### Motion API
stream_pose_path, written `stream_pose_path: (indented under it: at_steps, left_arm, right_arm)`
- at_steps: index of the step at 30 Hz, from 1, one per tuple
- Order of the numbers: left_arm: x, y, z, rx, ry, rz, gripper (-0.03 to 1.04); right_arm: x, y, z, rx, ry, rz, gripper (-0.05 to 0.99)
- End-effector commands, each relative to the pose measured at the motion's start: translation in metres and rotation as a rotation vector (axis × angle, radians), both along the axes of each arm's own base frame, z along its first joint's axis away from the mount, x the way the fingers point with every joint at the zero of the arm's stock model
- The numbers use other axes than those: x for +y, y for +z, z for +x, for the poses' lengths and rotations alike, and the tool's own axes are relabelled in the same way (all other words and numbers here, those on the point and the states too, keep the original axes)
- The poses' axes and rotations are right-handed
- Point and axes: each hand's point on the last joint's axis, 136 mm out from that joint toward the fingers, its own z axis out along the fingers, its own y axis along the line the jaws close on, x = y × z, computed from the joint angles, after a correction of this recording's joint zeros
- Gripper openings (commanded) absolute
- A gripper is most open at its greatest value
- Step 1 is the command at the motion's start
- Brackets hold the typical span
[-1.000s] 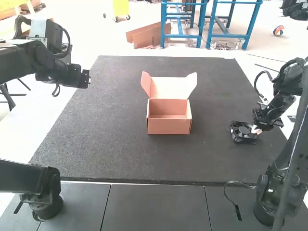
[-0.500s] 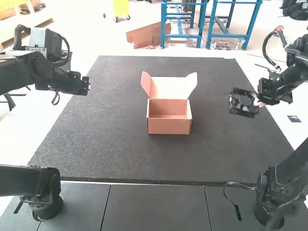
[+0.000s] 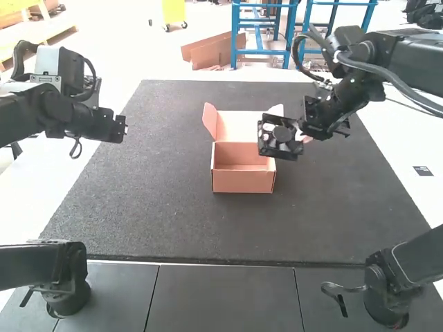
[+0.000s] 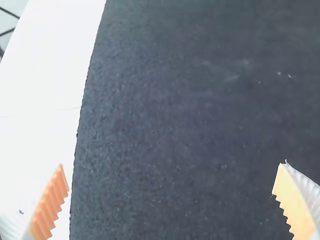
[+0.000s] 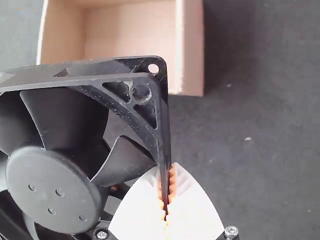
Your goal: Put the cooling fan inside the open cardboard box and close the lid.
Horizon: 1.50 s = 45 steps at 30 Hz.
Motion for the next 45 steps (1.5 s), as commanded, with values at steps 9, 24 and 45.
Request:
stream_pose_path:
  at_steps: [9, 24, 45]
  left_arm:
    - [0.000, 0.021, -0.010, -0.059, -0.008, 0.003, 0.97]
    - [0.000, 0.027, -0.013, -0.067, 0.012, -0.025, 0.97]
    - [0.000, 0.030, -0.016, -0.073, 0.035, -0.056, 0.97]
  right_arm:
    - [0.047, -0.015, 0.027, 0.038, 0.013, -0.034, -0.01]
    - [0.083, -0.049, 0.089, 0.044, 0.062, -0.088, -0.01]
    - [0.097, -0.122, 0.123, 0.065, 0.076, -0.159, 0.17]
